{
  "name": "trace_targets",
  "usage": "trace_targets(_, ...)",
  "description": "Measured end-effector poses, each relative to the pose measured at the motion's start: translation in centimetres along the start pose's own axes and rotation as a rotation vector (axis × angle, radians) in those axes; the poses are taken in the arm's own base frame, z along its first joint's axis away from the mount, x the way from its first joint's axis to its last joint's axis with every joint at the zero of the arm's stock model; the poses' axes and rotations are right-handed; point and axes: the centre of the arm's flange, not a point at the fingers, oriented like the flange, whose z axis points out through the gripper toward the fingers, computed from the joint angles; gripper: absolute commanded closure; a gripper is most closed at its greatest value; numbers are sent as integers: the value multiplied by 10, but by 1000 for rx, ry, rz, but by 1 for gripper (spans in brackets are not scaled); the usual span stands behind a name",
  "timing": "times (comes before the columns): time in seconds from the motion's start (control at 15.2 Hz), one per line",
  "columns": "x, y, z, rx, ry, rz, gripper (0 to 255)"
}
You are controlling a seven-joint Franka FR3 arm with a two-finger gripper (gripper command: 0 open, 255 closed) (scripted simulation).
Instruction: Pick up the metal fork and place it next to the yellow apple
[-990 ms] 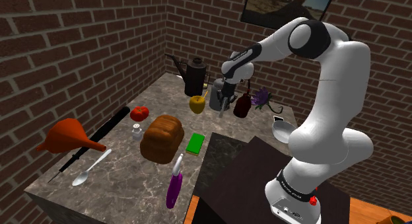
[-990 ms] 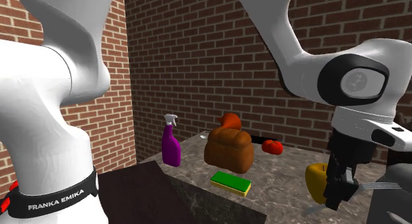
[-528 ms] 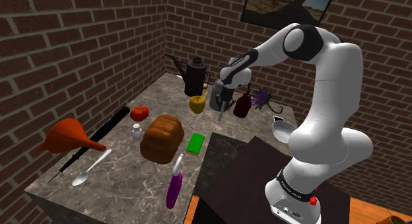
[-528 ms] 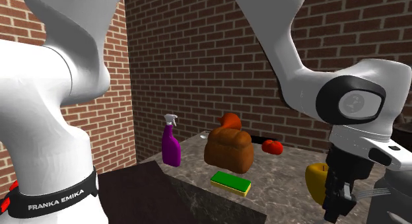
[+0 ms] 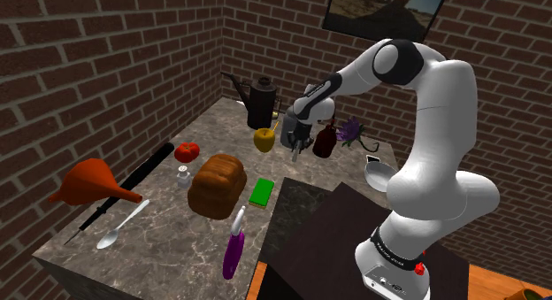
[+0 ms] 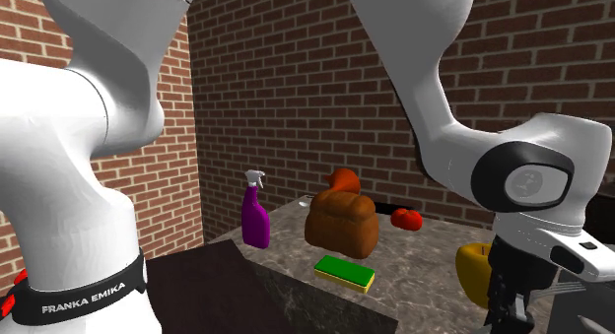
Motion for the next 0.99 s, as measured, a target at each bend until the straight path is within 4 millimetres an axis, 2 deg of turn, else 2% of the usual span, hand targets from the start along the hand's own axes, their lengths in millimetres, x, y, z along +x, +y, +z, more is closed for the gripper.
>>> trace_targets(0.53,3,0,6,3,10,1,255)
trace_targets(0.59,3,1,6,5,13,1,0)
trace_targets(0.99,1,0,16,2,-1,-2,0)
